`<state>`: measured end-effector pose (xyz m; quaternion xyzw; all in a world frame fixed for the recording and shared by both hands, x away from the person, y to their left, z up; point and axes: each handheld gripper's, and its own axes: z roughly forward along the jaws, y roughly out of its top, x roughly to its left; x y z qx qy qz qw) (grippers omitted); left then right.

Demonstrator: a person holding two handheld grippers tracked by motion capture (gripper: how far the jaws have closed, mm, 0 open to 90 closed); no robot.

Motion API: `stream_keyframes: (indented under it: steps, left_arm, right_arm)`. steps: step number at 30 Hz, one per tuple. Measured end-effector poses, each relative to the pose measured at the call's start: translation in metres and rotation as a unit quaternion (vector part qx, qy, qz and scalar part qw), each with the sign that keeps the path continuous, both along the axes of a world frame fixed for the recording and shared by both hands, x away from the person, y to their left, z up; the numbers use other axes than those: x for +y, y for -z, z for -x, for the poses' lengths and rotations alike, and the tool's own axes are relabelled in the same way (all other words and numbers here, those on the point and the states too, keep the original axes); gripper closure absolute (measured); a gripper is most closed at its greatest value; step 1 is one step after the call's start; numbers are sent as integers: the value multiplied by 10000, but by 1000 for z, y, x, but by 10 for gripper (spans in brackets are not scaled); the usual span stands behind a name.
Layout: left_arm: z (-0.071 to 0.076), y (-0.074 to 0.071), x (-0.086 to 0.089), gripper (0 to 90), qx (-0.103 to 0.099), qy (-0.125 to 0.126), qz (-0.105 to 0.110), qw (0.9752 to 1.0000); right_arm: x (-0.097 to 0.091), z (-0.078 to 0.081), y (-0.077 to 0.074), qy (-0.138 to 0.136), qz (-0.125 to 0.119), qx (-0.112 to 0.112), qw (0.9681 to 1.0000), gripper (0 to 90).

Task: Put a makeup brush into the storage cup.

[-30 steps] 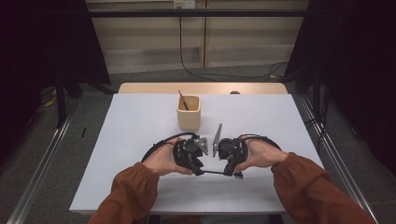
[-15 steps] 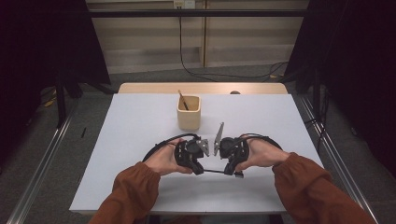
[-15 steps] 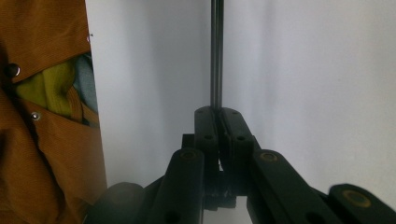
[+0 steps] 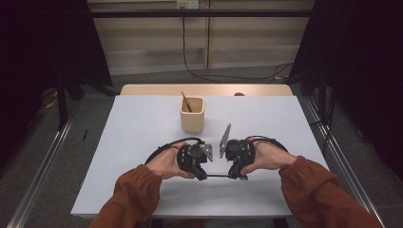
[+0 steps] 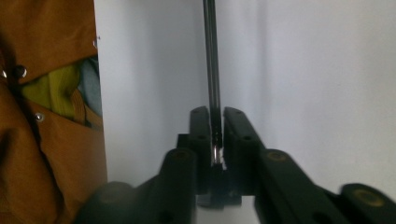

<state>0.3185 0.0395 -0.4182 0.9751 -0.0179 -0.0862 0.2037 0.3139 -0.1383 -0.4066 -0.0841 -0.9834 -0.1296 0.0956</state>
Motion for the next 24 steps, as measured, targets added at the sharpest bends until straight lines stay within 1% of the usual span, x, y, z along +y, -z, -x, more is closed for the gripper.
stream_keyframes:
  steps: [1, 2, 3, 4, 5, 6, 7, 8, 9, 10, 11, 13, 14, 15, 16, 17, 18, 19, 20, 21, 23, 24]
  left_arm:
    - [0, 0, 0, 857, 20, -58, 26, 10000]
    - [0, 0, 1, 857, 26, -61, 31, 10000]
    - [-1, 0, 1, 857, -41, -89, 68, 9999]
    - [-1, 0, 1, 857, -31, -83, 86, 9999]
    - [-1, 0, 1, 857, -22, -45, 58, 10000]
    - [0, 1, 1, 857, -33, -68, 39, 10000]
    - [0, 1, 1, 857, 16, -78, 39, 10000]
    - [1, 1, 1, 857, -17, -104, 47, 9999]
    - [1, 1, 1, 857, 48, -125, 76, 9999]
    - [-1, 0, 2, 857, 22, -49, 44, 10000]
    - [-1, 0, 3, 857, -11, -129, 94, 9999]
    - [-1, -1, 5, 857, 57, -122, 149, 9998]
    - [-1, -1, 6, 857, 45, -140, 157, 9998]
    - [-2, -2, 7, 857, 47, -107, 162, 9998]
    - [-2, -2, 8, 856, 82, -141, 178, 9997]
    - [-1, -1, 8, 856, 129, -229, 229, 9994]
    - [-2, -2, 9, 857, 89, -215, 213, 9995]
    - [-2, -3, 10, 857, 104, -201, 215, 9995]
    - [-2, -2, 10, 856, 116, -251, 259, 9993]
    - [-2, -2, 11, 857, 117, -260, 266, 9992]
    - [-2, -2, 12, 857, 122, -271, 264, 9992]
    - [-3, -2, 14, 856, 104, -213, 236, 9994]
  right_arm:
    - [-1, 0, -1, -18, -38, 18, 10000, 754]
    - [-1, 1, -1, -33, -71, 24, 10000, 730]
    - [-2, 2, -2, -6, -136, 18, 9999, 688]
    - [-2, 1, -1, 33, -181, 1, 9998, 646]
    - [-2, 1, -1, 72, -181, -8, 9998, 627]
    - [-3, 0, -1, 105, -223, -39, 9997, 596]
    - [-4, 0, -1, 164, -269, -62, 9995, 554]
    - [-4, -1, -1, 186, -299, -87, 9993, 538]
    - [-5, -1, -1, 244, -336, -94, 9991, 512]
    - [-6, -2, -2, 262, -403, -110, 9988, 489]
    - [-7, -2, -3, 319, -471, -131, 9983, 465]
    - [-11, -2, -4, 442, -602, -164, 9971, 402]
    - [-13, -3, -4, 514, -651, -174, 9964, 385]
    - [-15, -3, -4, 536, -698, -177, 9960, 365]
    - [-17, -3, -4, 624, -785, -200, 9948, 343]
    - [-20, -3, -4, 668, -835, -241, 9940, 323]
    - [-22, -3, -4, 710, -865, -244, 9934, 301]
    - [-24, -3, -4, 770, -908, -264, 9925, 290]
    - [-25, -3, -4, 812, -933, -285, 9919, 278]
    - [-27, -3, -4, 857, -982, -316, 9910, 250]
    - [-31, -3, -5, 949, -1084, -333, 9890, 242]
    - [-32, -3, -6, 969, -1111, -324, 9886, 241]
